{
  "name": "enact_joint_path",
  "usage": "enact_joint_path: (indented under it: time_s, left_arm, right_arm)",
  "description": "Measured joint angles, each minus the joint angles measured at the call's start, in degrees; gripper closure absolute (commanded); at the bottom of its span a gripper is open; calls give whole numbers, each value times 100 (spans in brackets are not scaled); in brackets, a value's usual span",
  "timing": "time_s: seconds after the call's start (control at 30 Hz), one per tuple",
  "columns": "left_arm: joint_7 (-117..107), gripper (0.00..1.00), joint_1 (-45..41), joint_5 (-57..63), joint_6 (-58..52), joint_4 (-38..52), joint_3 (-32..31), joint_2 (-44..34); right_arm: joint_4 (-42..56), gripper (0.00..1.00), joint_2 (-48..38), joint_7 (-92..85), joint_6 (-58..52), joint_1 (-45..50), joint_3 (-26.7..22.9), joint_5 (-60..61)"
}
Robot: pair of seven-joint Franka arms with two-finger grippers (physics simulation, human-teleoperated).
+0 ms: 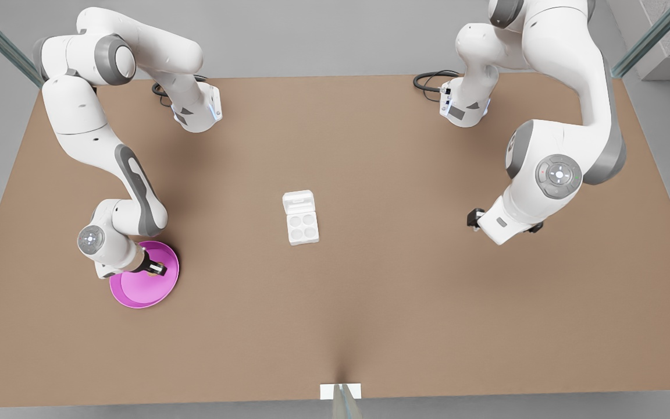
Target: Pack egg into the box and close the box lid
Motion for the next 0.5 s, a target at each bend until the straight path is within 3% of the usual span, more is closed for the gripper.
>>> enact_joint_path:
  time_s: [0.33,0.5]
  left_arm:
    - [-11,0,-9,8,47,0,-6,0]
    - [-19,0,-8,12,54,0,-3,2]
  right_arm:
    - [71,62,-408,-92,-347,20,7,77]
    - [790,62,-389,-105,-896,377,14,123]
